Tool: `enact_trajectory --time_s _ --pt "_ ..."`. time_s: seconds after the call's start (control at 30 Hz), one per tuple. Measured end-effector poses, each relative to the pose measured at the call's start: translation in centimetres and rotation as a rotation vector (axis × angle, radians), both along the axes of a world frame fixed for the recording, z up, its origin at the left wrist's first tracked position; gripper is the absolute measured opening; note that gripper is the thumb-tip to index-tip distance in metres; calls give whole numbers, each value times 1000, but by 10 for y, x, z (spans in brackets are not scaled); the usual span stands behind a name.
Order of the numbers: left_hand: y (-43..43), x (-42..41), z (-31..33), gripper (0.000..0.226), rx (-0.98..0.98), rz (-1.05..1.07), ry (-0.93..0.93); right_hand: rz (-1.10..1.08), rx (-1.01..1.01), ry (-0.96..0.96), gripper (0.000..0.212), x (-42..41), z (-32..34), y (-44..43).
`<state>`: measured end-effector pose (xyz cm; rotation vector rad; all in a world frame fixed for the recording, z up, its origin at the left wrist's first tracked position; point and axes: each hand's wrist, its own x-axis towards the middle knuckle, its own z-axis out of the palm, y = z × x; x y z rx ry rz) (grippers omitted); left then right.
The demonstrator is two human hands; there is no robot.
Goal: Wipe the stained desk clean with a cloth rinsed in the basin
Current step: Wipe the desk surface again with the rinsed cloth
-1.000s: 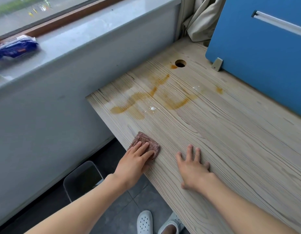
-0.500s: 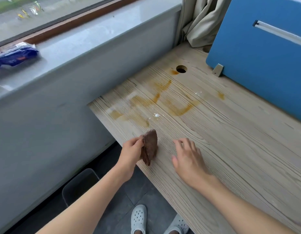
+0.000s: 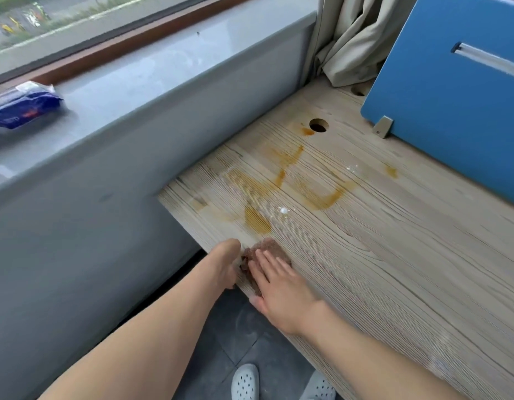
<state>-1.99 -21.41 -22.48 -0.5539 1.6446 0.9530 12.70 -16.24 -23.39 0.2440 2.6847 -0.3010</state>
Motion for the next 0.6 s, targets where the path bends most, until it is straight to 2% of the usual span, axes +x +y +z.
enact_trajectory --time_s 0.1,0.2,0.33,0.5,0.57,0.6 --pt "5 2 10 59 -32 -19 -27 76 5 -30 69 21 -1 6" --pt "11 -2 9 56 -102 -40 -20 86 22 53 70 34 -11 13" --pt "14 -9 8 34 -112 -24 -123 -18 -82 65 66 8 -18 17" --pt "16 -16 7 49 -121 -31 -165 10 -36 63 66 14 -23 21" --pt "16 -18 -3 33 -145 -1 -155 27 19 52 67 22 -28 22" --pt "18 -17 -6 32 -166 25 -149 27 44 56 68 22 -29 23"
